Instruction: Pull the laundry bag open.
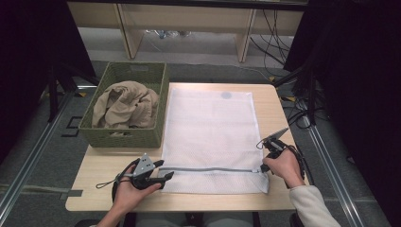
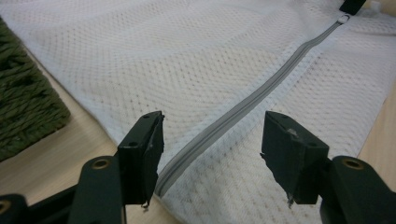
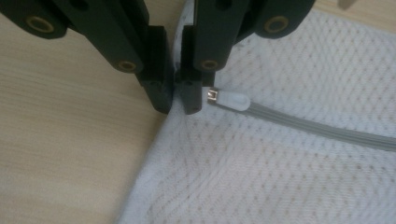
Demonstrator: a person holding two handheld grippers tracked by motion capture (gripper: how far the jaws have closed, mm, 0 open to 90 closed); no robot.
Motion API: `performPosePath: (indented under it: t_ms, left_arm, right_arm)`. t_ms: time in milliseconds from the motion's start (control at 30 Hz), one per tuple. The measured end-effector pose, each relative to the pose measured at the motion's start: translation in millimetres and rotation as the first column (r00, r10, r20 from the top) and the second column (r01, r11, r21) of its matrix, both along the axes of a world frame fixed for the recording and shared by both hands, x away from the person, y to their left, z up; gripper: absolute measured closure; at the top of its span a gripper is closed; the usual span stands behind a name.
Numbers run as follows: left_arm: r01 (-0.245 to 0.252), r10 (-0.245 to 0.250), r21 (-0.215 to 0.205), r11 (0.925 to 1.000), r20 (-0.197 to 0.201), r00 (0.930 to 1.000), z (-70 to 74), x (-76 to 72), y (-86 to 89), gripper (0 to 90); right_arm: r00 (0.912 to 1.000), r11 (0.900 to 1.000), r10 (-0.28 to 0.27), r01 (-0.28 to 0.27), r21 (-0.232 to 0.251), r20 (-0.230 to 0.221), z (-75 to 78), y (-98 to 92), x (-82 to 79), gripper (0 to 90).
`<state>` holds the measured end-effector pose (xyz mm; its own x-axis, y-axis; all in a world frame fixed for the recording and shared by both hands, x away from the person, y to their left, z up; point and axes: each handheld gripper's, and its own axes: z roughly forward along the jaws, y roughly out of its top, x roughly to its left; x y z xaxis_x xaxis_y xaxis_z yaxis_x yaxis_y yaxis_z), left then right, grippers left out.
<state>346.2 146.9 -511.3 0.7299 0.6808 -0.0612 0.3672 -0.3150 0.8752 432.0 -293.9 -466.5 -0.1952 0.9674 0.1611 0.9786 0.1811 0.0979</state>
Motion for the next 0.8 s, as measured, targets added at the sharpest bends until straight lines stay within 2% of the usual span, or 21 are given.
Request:
performPosePath:
  t_ms: [33, 100, 133, 167, 200, 233, 267, 300, 400, 433, 467, 500, 533, 567, 600, 633, 667, 700, 733, 767, 800]
  left_arm:
    - [0.013, -0.013, 0.006, 0.9999, 0.010, 0.9999, 1.1, 0.9, -0.5, 39.6]
    - [0.017, -0.017, 0.006, 0.9998, 0.008, 0.9998, 2.3, 1.1, -3.5, 40.6]
    - [0.022, -0.022, 0.002, 0.9997, 0.009, 0.9997, 2.5, 1.4, -5.5, 41.3]
    - [0.044, -0.044, 0.011, 0.9990, 0.019, 0.9988, 3.2, 2.9, -6.5, 41.3]
    - [0.041, -0.041, 0.004, 0.9991, 0.014, 0.9990, 3.5, 2.1, -9.4, 41.8]
    - [0.050, -0.050, 0.013, 0.9987, 0.017, 0.9986, 4.2, 2.7, -11.1, 42.4]
    - [0.065, -0.065, 0.002, 0.9979, 0.024, 0.9976, 4.7, 3.5, -13.9, 43.2]
    - [0.072, -0.072, 0.000, 0.9974, 0.015, 0.9973, 5.8, 3.7, -16.5, 44.3]
    - [0.091, -0.091, -0.005, 0.9959, 0.022, 0.9956, 9.2, 6.3, -22.3, 46.9]
    - [0.106, -0.106, -0.016, 0.9942, 0.031, 0.9939, 10.1, 8.2, -24.9, 47.7]
    - [0.106, -0.106, -0.008, 0.9943, 0.028, 0.9940, 11.6, 8.8, -26.9, 47.7]
    - [0.113, -0.112, -0.016, 0.9935, 0.027, 0.9933, 12.7, 10.2, -30.6, 48.1]
    - [0.131, -0.130, -0.006, 0.9914, 0.039, 0.9907, 14.0, 12.2, -32.0, 48.5]
    - [0.123, -0.123, -0.003, 0.9924, 0.033, 0.9919, 15.0, 12.5, -34.7, 49.0]
    - [0.140, -0.140, -0.014, 0.9900, 0.042, 0.9893, 15.9, 14.4, -37.8, 49.6]
    - [0.145, -0.145, -0.007, 0.9893, 0.051, 0.9881, 17.5, 15.7, -41.4, 50.3]
    - [0.150, -0.149, -0.014, 0.9885, 0.048, 0.9876, 17.9, 16.5, -44.0, 50.9]
    - [0.169, -0.169, 0.000, 0.9856, 0.061, 0.9838, 19.0, 19.1, -47.1, 51.1]
    - [0.163, -0.163, 0.002, 0.9866, 0.056, 0.9850, 19.7, 19.3, -50.3, 51.5]
    - [0.165, -0.164, -0.003, 0.9863, 0.052, 0.9850, 19.9, 20.0, -52.5, 51.8]
    - [0.168, -0.167, -0.001, 0.9859, 0.053, 0.9845, 20.9, 20.9, -55.2, 51.9]
  right_arm:
    - [0.9991, 0.999, 0.032, -0.032, 0.009, 0.028, 3.6, -0.7, -0.5, 86.1]
    - [0.9985, 1.000, 0.009, -0.010, 0.022, 0.055, 7.2, 1.3, -2.5, 86.1]
    - [0.9995, 1.000, 0.000, -0.001, 0.023, 0.031, 11.1, 2.2, -3.1, 86.1]
    - [0.9995, 1.000, 0.000, -0.001, 0.023, 0.031, 11.1, 2.2, -3.1, 86.1]
    - [0.9980, 0.999, 0.036, -0.037, 0.019, 0.052, 11.8, 0.4, -2.4, 86.2]
    - [0.9986, 0.999, 0.034, -0.035, 0.024, 0.040, 14.1, 1.1, -2.8, 86.1]
    - [0.9985, 1.000, 0.014, -0.015, 0.019, 0.052, 16.0, 3.4, -4.1, 86.1]
    - [0.9966, 0.999, 0.047, -0.048, 0.022, 0.068, 18.0, 2.8, -4.3, 86.1]
    - [0.9965, 0.999, 0.048, -0.049, 0.022, 0.069, 21.0, 3.2, -5.0, 86.1]
    - [0.9969, 0.999, 0.018, -0.021, 0.034, 0.076, 24.4, 5.6, -7.2, 86.1]
    - [0.9969, 0.999, 0.018, -0.021, 0.034, 0.076, 24.4, 5.6, -7.2, 86.1]
    - [0.9944, 0.997, 0.061, -0.064, 0.032, 0.086, 25.6, 3.0, -6.4, 86.1]
    - [0.9973, 0.999, 0.019, -0.022, 0.035, 0.071, 28.2, 6.4, -8.3, 86.2]
    - [0.9983, 0.999, 0.027, -0.029, 0.039, 0.052, 29.9, 6.0, -8.2, 86.1]
    - [0.9976, 0.998, 0.033, -0.036, 0.042, 0.061, 30.4, 6.0, -8.6, 86.1]
    - [0.9913, 0.996, 0.076, -0.080, 0.035, 0.108, 29.1, 3.6, -7.7, 86.1]
    - [0.9941, 0.998, 0.052, -0.056, 0.039, 0.096, 31.2, 6.1, -9.1, 86.1]
    - [0.9972, 0.998, 0.033, -0.036, 0.041, 0.066, 33.6, 7.9, -10.0, 86.1]
    - [0.9880, 0.995, 0.088, -0.093, 0.033, 0.126, 31.4, 5.1, -8.6, 86.2]
    - [0.9917, 0.997, 0.070, -0.074, 0.034, 0.108, 33.0, 6.6, -9.4, 86.2]
    - [0.9896, 0.996, 0.079, -0.083, 0.035, 0.121, 33.3, 6.6, -9.4, 86.2]
